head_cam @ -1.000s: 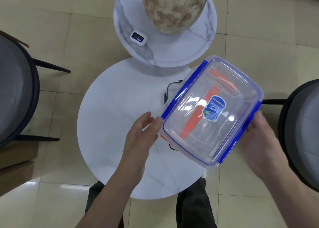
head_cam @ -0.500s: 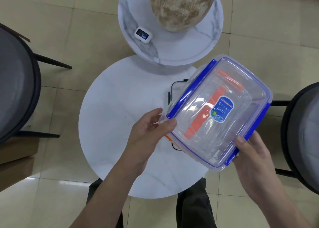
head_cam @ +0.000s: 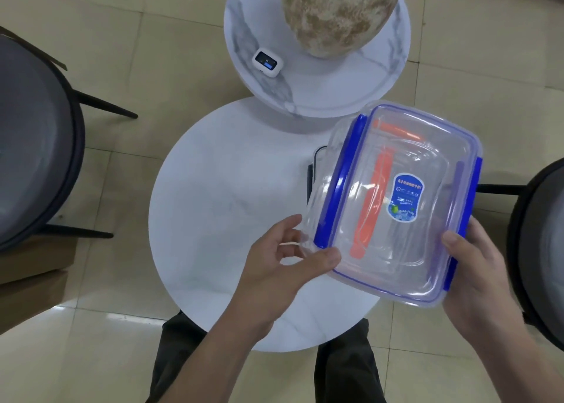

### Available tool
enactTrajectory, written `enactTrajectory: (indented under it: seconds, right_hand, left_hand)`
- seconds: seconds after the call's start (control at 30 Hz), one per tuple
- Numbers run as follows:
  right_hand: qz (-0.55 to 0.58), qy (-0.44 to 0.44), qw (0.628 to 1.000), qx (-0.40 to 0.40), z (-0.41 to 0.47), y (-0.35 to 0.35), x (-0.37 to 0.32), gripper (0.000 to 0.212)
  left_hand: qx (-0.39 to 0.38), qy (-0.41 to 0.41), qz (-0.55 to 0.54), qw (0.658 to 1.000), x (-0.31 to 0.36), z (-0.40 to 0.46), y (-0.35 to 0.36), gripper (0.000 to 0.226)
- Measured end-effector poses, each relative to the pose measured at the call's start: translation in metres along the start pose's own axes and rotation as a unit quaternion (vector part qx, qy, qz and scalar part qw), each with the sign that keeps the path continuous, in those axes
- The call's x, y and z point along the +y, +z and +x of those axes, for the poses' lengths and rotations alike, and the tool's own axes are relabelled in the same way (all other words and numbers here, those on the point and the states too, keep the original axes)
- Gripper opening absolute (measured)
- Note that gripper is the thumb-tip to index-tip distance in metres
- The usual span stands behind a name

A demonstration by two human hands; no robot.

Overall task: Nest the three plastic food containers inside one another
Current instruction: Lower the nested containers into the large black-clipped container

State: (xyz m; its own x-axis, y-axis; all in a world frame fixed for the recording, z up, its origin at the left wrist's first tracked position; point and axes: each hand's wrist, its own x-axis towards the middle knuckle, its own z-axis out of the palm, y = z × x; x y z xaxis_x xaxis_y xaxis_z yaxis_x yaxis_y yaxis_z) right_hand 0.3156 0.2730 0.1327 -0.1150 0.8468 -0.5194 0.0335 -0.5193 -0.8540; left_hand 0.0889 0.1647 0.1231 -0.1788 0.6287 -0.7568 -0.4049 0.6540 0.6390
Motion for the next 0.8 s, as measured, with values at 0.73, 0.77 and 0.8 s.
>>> enactTrajectory:
  seconds: [0.73,0.77,0.8]
  right_hand:
    - [-0.043,0.011,0.999,-0.027,0.034,-0.017,-0.013,0.061]
    - [-0.045,0.013,0.998,-0.029,0.036,-0.018,-0.014,0.065]
    - [-0.048,0.016,0.998,-0.031,0.038,-0.018,-0.015,0.070]
  left_hand:
    - [-0.019,-0.027,0.042,0.999,-0.009,0.000,0.025,0.095]
    - [-0.019,-0.028,0.042,0.999,-0.008,0.001,0.027,0.092]
    - [-0.020,-0.028,0.043,0.998,-0.008,0.001,0.028,0.089]
